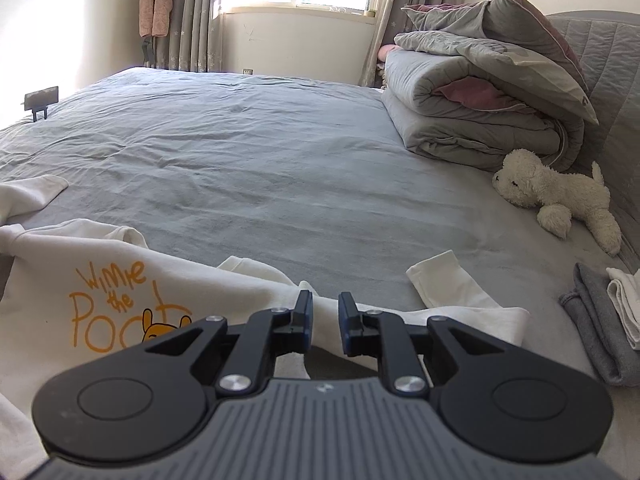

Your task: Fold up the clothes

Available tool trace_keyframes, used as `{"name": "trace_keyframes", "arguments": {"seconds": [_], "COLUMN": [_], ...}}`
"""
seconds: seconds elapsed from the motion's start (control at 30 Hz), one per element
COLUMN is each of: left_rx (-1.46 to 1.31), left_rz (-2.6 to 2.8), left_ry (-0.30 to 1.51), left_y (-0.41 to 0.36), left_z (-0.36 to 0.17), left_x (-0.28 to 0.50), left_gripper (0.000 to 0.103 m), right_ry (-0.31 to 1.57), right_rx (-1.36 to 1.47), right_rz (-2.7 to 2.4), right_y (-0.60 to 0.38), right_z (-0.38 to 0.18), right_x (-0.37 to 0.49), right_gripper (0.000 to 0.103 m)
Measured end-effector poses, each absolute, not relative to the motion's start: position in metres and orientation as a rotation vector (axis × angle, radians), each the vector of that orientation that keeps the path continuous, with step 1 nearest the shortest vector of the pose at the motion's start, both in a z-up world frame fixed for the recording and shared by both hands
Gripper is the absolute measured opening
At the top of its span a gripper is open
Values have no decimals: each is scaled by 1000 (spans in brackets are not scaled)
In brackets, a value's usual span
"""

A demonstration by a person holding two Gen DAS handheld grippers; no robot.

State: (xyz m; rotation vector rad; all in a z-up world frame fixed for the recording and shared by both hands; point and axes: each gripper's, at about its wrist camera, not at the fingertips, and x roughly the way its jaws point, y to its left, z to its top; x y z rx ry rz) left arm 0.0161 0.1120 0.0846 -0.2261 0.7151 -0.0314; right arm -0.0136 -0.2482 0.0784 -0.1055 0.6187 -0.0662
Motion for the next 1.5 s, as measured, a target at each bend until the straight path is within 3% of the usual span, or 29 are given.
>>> {"name": "trace_keyframes", "arguments": {"seconds": [0.33, 0.53, 0.6, 0.67, 0.73, 1.07, 1.13, 1.2, 1.23, 1.27, 1.37, 1.4, 1.5], "left_rx": [-250, -297, -311, -343, -389, -517, -466, -396, -364, -332, -284, -282, -267], "left_rz": [-136, -146, -147, -150, -161, -205, -206, -206, -205, -204, -215, -223, -245], "left_ry": [850, 898, 915, 934, 944, 908, 892, 880, 879, 877, 858, 847, 795], "left_y": [69, 68, 70, 75, 80, 68, 61, 51, 48, 44, 45, 48, 55], "left_z": [55, 50, 48, 43, 39, 32, 32, 32, 32, 31, 36, 39, 54], "left_x": [-28, -71, -89, -106, -118, -108, -108, -107, -107, -107, -109, -110, -116], "left_gripper": [86, 90, 90, 90, 92, 92, 88, 59, 55, 48, 11, 7, 6], "right_ry": [623, 718, 752, 795, 837, 838, 821, 804, 795, 787, 738, 716, 639], "right_rx": [-90, -5, 47, 116, 200, 383, 370, 357, 351, 344, 367, 382, 395], "right_rz": [-56, -31, -2, 38, 88, 125, 119, 112, 109, 105, 114, 120, 152], "right_y": [-245, -256, -260, -262, -262, -254, -249, -244, -242, -240, -245, -249, -266], "right_z": [77, 67, 63, 58, 48, 25, 25, 25, 25, 25, 34, 39, 63], "right_x": [-32, -61, -77, -94, -107, -104, -101, -99, -97, -96, -98, -100, -115], "right_gripper": [19, 20, 22, 36, 42, 43, 42, 30, 17, 14, 6, 6, 6]}}
